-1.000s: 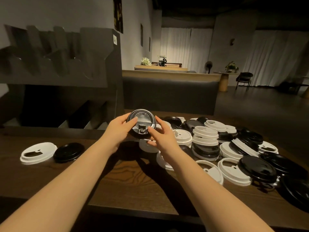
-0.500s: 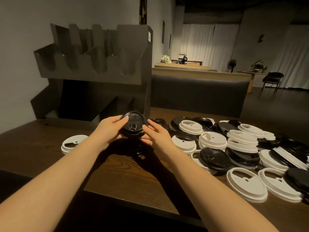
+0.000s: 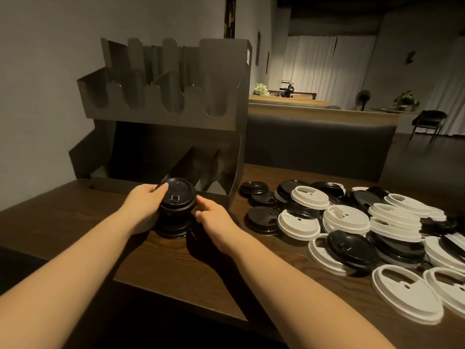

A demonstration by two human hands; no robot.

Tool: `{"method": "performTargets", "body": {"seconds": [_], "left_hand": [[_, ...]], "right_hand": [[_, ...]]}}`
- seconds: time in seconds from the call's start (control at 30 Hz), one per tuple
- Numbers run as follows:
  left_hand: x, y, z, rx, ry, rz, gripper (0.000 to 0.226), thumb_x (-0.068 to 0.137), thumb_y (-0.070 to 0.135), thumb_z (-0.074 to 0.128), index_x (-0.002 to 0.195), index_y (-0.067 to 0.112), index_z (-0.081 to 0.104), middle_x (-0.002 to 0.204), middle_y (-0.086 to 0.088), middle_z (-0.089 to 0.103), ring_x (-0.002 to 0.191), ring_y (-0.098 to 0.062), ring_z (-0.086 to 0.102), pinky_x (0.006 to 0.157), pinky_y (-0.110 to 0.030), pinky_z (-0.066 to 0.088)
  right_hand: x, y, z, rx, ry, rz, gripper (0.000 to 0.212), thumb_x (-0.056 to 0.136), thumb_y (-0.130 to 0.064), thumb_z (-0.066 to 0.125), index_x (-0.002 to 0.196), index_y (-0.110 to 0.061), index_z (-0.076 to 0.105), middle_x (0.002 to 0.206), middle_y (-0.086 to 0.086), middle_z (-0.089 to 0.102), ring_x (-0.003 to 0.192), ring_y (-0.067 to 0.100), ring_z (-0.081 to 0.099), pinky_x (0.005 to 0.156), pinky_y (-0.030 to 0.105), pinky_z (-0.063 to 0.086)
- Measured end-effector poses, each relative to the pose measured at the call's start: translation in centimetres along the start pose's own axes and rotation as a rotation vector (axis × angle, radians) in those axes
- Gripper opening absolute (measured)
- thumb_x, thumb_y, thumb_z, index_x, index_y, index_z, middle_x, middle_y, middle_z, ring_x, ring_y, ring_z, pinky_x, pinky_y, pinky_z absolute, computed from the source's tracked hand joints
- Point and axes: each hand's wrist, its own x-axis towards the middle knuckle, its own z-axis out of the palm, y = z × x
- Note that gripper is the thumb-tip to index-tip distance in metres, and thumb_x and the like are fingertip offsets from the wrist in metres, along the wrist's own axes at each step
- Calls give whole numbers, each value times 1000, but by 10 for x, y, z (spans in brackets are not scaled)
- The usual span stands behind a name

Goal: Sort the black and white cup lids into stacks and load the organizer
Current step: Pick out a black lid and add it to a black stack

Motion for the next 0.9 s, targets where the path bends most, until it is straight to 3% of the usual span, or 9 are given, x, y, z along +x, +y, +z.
{"method": "performTargets", "body": {"seconds": [0.1,0.17,0.2,0.23,0.33,0.5,0.6,0.9], "left_hand": [[5,-8,-2,70,-36,1,38,101,30,43,113,0,64,113,-15,62,101,-24,54,78,-28,33],[8,-12,-2,105,-61,20,40,101,31,44,118,2,64,116,-13,64,102,-22,56,77,-29,36],[9,-14,-1,139,-69,32,40,101,33,44,117,4,64,115,-13,65,102,-23,57,78,-29,38],[10,-15,-2,174,-76,42,40,101,34,43,116,5,65,114,-12,65,101,-22,57,78,-30,39],[10,-18,1,264,-110,45,43,101,36,39,116,6,65,113,-13,66,104,-26,58,84,-34,41],[5,-19,5,302,-112,19,44,102,32,39,127,1,58,122,-19,62,115,-31,57,94,-37,43],[4,-19,5,335,-116,-3,48,102,33,41,138,1,48,135,-19,55,126,-32,51,103,-40,39],[0,-22,17,535,-48,63,40,102,25,39,134,7,53,127,-16,60,118,-30,55,96,-38,43]], "right_hand": [[7,2,6,-110,14,-34,52,98,-5,37,148,-18,29,149,-1,37,136,15,34,94,11,33],[12,7,8,-255,40,-60,51,98,-12,38,148,-19,30,152,4,35,141,22,28,116,33,18],[14,10,8,-334,48,-53,53,97,-11,37,148,-19,29,153,5,33,143,24,24,119,44,9],[15,12,7,-392,54,-40,55,95,-9,36,149,-19,28,153,6,32,144,25,21,119,49,2],[16,18,6,-468,74,-49,61,92,-3,33,150,-19,25,154,4,32,145,21,18,116,48,-13],[8,27,14,-673,125,-83,66,92,-5,37,152,-16,15,146,8,43,142,20,25,112,43,-19],[5,31,17,-840,137,-123,65,94,-11,41,152,-15,13,149,7,38,145,22,17,108,46,-23],[1,32,15,-871,210,-133,57,96,-16,40,150,-19,22,147,1,40,146,21,7,109,49,-21]]}}
